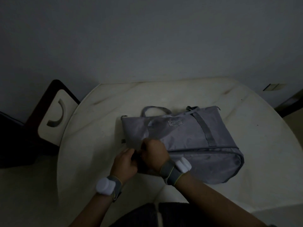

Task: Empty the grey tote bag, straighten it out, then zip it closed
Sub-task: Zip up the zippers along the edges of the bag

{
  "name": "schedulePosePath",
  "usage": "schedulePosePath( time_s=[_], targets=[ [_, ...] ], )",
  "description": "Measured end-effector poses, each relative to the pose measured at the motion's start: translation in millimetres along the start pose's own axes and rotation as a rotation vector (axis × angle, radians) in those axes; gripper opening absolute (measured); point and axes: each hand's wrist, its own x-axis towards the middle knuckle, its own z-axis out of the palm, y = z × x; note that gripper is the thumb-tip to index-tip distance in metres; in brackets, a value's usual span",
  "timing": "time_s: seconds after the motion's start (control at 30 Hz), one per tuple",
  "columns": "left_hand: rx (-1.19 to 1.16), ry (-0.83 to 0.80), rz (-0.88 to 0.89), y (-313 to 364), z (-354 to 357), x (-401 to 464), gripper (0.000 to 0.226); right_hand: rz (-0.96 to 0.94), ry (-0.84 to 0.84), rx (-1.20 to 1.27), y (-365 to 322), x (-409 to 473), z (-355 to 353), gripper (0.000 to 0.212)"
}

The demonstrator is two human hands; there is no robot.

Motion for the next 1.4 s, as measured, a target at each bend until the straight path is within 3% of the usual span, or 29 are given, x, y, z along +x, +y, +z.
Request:
schedulePosePath(
  time_s=[0.07,0.2,0.3,0.47,0.63,0.77,0.87,1.03,1.1,1.17,1.23,1.4],
  targets=[
    [0.024,-0.014,-0.017,-0.6,2.0,0.9,0.01,0.007,0.016,-0.013,3.8,-1.4,-1.6,0.024],
    [0.04,-0.052,-0.023,-1.9,3.5,2.4,0.019,-0.036,-0.05,-0.015,1.5,-3.0,2.8,0.034],
    [0.065,-0.076,0.015,-1.2,0.0,1.6,0.019,-0.041,-0.069,0.045,1.3,-3.0,3.4,0.027],
    [0.122,-0.105,0.018,0.9,1.9,5.3,0.015,0.074,-0.094,0.204,12.4,0.3,-5.3,0.018],
    [0.112,0.002,0.034,1.1,-10.7,12.7,0.013,0.236,-0.06,0.216,69.7,0.6,-36.7,0.011],
    [0.184,0.065,-0.063,-18.2,-30.5,21.4,0.024,0.337,-0.016,0.227,106.2,-11.1,-53.9,0.015],
    [0.235,0.059,-0.146,-32.1,-47.7,19.7,0.019,0.421,0.0,0.238,121.6,-22.7,-56.2,0.016],
    [0.473,-0.132,-0.265,-19.4,-66.4,14.8,0.019,0.305,0.093,0.203,98.9,-39.4,-36.7,0.022],
    [0.628,-0.148,-0.173,11.9,-57.0,22.2,0.032,0.285,0.161,0.174,94.2,-44.7,-29.7,0.024],
    [0.627,-0.195,0.068,58.6,-31.1,30.4,0.043,0.278,0.21,0.141,94.7,-49.2,-27.5,0.026],
    [0.544,-0.285,0.27,94.2,8.2,34.6,0.033,0.283,0.231,0.131,97.0,-54.7,-29.6,0.025],
    [0.448,-0.291,0.235,97.0,42.7,45.9,0.008,0.433,0.253,0.111,137.9,-77.6,-51.0,0.026]
  ],
)
